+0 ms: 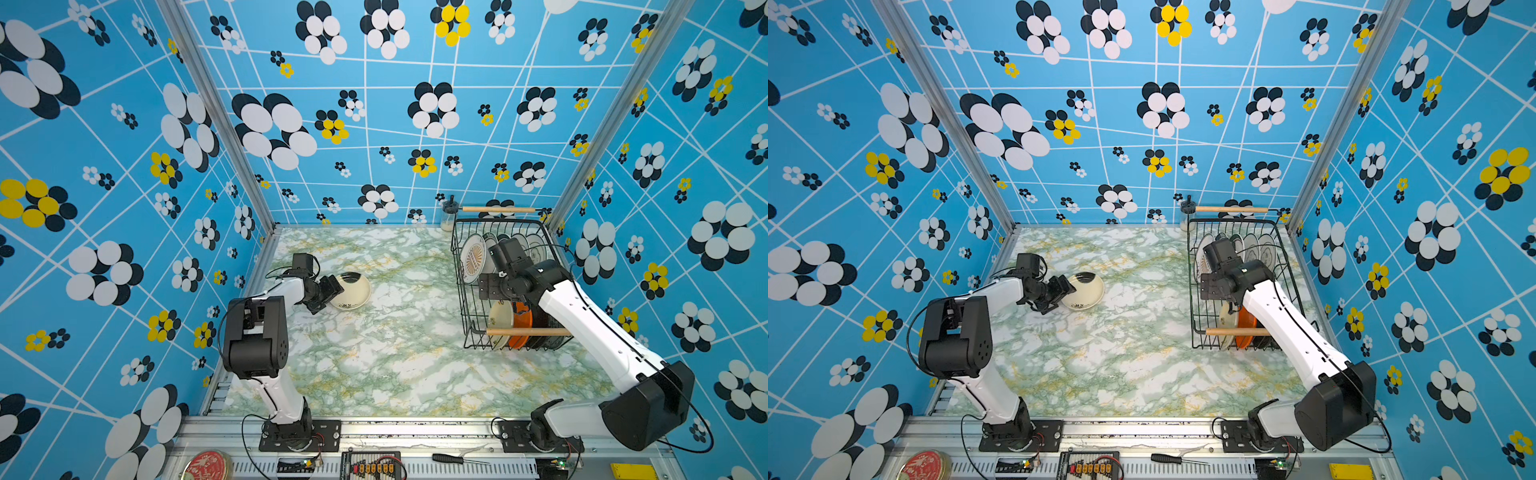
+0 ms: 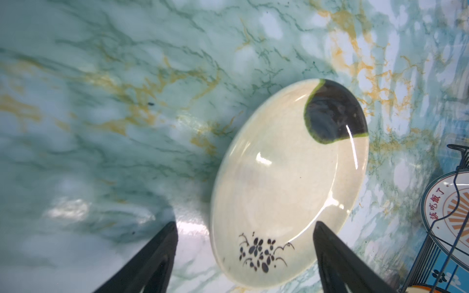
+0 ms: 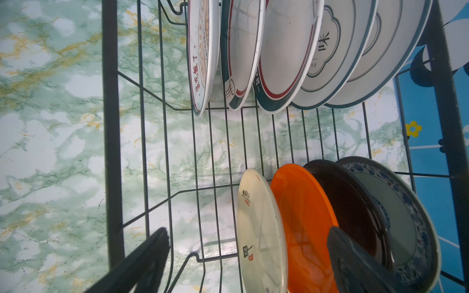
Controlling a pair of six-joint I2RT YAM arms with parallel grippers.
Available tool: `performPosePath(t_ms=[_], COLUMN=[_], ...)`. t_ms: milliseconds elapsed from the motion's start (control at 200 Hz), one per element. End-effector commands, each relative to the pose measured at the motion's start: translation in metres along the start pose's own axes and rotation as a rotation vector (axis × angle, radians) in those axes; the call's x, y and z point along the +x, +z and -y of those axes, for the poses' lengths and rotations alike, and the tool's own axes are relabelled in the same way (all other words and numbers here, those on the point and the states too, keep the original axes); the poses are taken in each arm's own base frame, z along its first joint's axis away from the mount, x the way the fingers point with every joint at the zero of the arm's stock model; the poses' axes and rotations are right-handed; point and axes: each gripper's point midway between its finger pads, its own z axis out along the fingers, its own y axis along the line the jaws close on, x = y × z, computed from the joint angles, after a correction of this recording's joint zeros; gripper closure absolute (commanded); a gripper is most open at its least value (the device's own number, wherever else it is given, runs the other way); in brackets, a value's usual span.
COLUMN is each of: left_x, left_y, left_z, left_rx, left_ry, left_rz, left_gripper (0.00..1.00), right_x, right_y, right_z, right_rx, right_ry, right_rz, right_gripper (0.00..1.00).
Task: Unload the plates from the dish rack
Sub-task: Place a plate at the middle-left of the table, then pick up the plate from the dish rack.
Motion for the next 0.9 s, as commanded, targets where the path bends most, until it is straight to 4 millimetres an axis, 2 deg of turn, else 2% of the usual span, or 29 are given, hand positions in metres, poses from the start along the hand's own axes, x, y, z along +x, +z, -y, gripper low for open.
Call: performPosePath(t_ms=[0,225,350,495,645,810,895], left_x=[0.006,0.014,0.021,0.032,0.063,0.094,0.107], left_y=[-0.032,-0.084,-0.108,-0.136,-0.145,-0.145,-0.15], left_z=[-0.003,0.019,0.042,0.056,0.076,0.069,0.067], left_rx=[-0.052,-0.042,0.001,-0.132,-0.11,-0.081,-0.037], left_ry=[0.049,0.106,0.134,0.208,0.292,0.274,0.327], left_rz=[0.016,0.051,0.074,0.142,0.153,0.113,0.104], left_gripper=[0.0,0.01,0.01,0.01,0.01,0.01,0.01], right_x=[0.012,0.028,0.034,0.043,0.049,0.059,0.065], right_y=[0.002,0.002,0.003,0.009,0.014,0.025,0.033], right_z=[0.0,-0.003,-0.001,0.001,0.004,0.001,-0.003], right_rx=[-0.016,-0.049,-0.041,-0.039,-0.034,-0.059,-0.083], right_ry=[-0.043,-0.013,0.009,0.039,0.049,0.042,0.041], right_rz=[-0.078,-0.17,-0.196,-0.22,-0.239,-0.272,-0.289], right_gripper=[0.01,0.01,0.01,0.01,0.01,0.08,0.12])
